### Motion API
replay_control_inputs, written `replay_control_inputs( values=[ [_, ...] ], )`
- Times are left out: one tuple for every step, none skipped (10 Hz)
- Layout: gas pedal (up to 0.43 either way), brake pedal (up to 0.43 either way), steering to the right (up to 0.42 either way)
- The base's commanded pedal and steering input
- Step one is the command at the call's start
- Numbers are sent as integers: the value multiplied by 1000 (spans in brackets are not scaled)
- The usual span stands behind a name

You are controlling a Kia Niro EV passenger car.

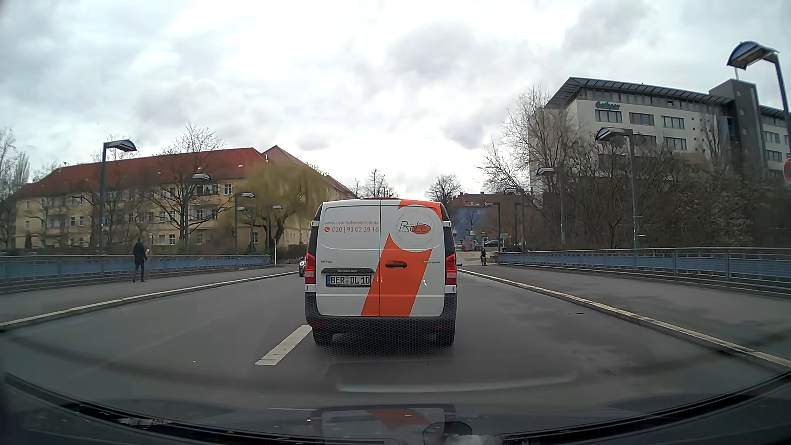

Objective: Follow the waypoints while adhering to traffic rules and regulations

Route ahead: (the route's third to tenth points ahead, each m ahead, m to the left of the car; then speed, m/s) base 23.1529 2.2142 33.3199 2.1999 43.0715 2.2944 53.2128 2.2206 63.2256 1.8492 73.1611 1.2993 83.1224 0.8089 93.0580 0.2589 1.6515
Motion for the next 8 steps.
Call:
replay_control_inputs(
  values=[
    [0, 213, -20],
    [0, 213, -20],
    [0, 213, -20],
    [0, 213, -20],
    [0, 207, -20],
    [0, 201, -20],
    [0, 195, -15],
    [0, 189, -13]
  ],
)
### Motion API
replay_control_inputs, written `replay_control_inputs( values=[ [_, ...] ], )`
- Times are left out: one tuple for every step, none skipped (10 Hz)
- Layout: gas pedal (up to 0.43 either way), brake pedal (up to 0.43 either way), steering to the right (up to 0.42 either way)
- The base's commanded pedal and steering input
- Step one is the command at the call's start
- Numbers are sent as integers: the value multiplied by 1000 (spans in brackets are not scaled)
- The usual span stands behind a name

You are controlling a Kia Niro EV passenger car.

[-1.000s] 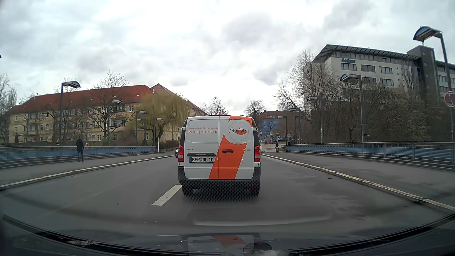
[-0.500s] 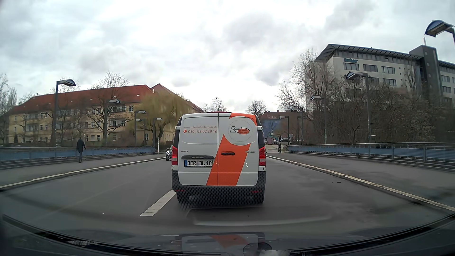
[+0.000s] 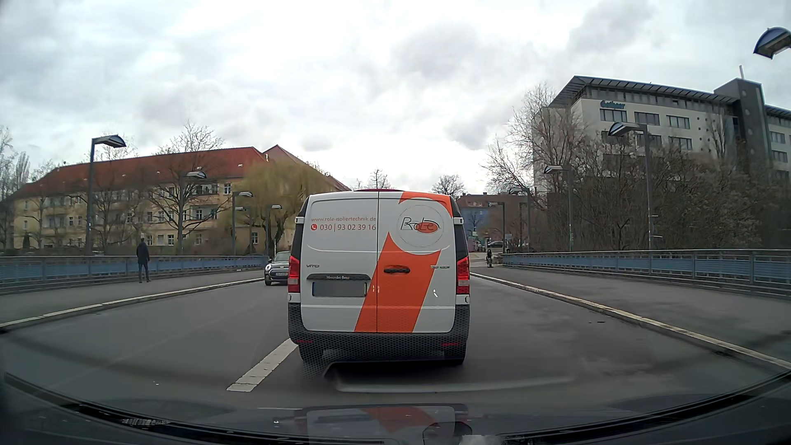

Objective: Follow the waypoints while adhering to traffic rules and regulations

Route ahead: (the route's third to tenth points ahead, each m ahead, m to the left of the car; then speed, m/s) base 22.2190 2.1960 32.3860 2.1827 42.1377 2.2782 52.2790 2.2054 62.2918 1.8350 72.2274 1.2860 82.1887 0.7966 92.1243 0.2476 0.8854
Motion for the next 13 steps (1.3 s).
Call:
replay_control_inputs(
  values=[
    [0, 189, -13],
    [0, 189, -13],
    [0, 189, -14],
    [0, 189, -14],
    [0, 189, -13],
    [0, 189, -13],
    [0, 195, -13],
    [0, 195, -13],
    [0, 195, -13],
    [0, 201, -13],
    [0, 201, -12],
    [0, 189, -6],
    [0, 110, -4]
  ],
)
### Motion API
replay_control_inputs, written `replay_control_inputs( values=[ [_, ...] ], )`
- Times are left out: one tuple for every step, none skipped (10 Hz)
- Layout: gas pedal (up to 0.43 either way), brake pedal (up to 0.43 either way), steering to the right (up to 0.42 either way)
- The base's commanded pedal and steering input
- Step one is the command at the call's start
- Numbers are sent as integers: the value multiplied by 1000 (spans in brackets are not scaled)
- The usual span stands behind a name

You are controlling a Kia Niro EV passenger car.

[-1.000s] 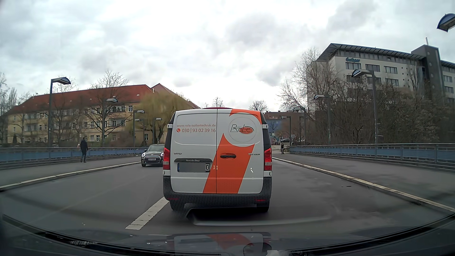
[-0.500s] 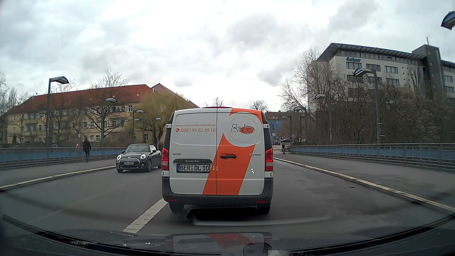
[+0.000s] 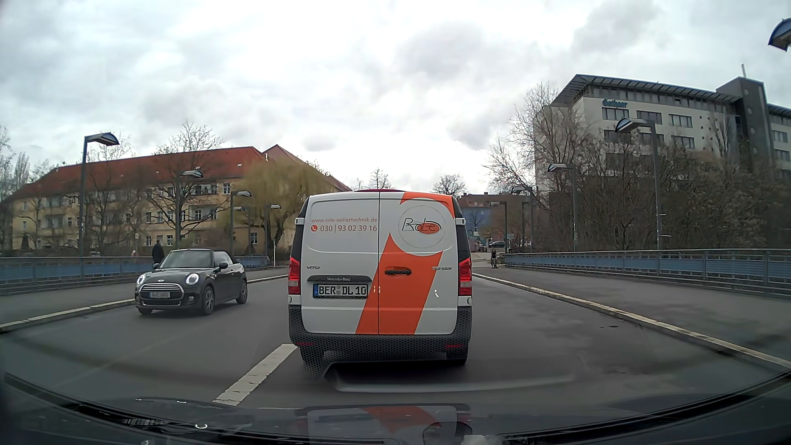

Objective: Follow the waypoints while adhering to traffic rules and regulations

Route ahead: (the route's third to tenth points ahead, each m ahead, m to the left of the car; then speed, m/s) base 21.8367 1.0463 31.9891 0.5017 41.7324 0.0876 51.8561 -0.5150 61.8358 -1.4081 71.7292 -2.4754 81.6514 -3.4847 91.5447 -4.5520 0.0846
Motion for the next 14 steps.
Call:
replay_control_inputs(
  values=[
    [0, 30, -4],
    [0, 24, -5],
    [0, 24, -8],
    [0, 24, -9],
    [0, 12, -8],
    [0, 12, -8],
    [0, 12, -4],
    [0, 12, 3],
    [0, 12, 4],
    [47, 12, 3],
    [67, 12, 2],
    [67, 12, 2],
    [87, 12, 2],
    [87, 12, 3]
  ],
)
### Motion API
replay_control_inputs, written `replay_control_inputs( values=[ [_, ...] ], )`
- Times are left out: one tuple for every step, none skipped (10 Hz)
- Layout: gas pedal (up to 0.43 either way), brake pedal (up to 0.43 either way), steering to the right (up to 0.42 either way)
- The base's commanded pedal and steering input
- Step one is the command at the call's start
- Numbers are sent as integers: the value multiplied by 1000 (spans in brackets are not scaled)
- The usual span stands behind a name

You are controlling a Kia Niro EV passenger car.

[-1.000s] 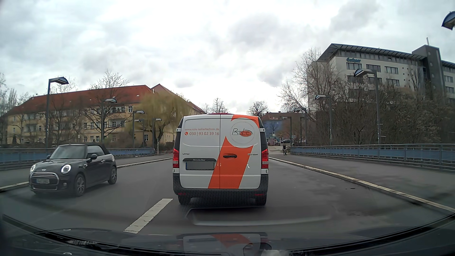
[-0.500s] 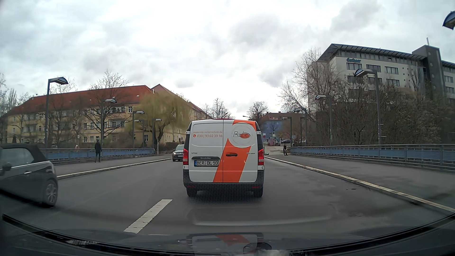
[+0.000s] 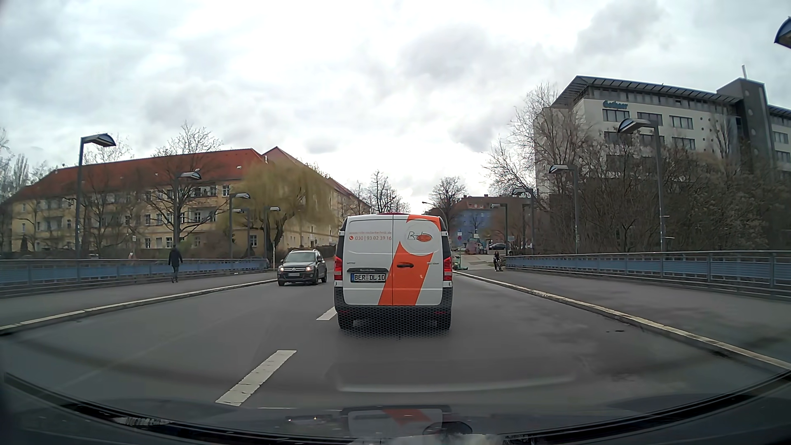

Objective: Follow the waypoints while adhering to traffic rules and regulations

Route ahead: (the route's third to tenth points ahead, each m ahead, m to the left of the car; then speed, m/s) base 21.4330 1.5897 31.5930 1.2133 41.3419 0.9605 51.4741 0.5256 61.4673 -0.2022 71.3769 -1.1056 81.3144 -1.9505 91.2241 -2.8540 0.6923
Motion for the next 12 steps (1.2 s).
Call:
replay_control_inputs(
  values=[
    [118, 12, 9],
    [189, 12, 13],
    [220, 12, 13],
    [228, 12, 13],
    [228, 12, 13],
    [228, 12, 12],
    [228, 12, 12],
    [228, 12, 11],
    [240, 12, 9],
    [240, 12, 7],
    [240, 12, 8],
    [240, 12, 7]
  ],
)
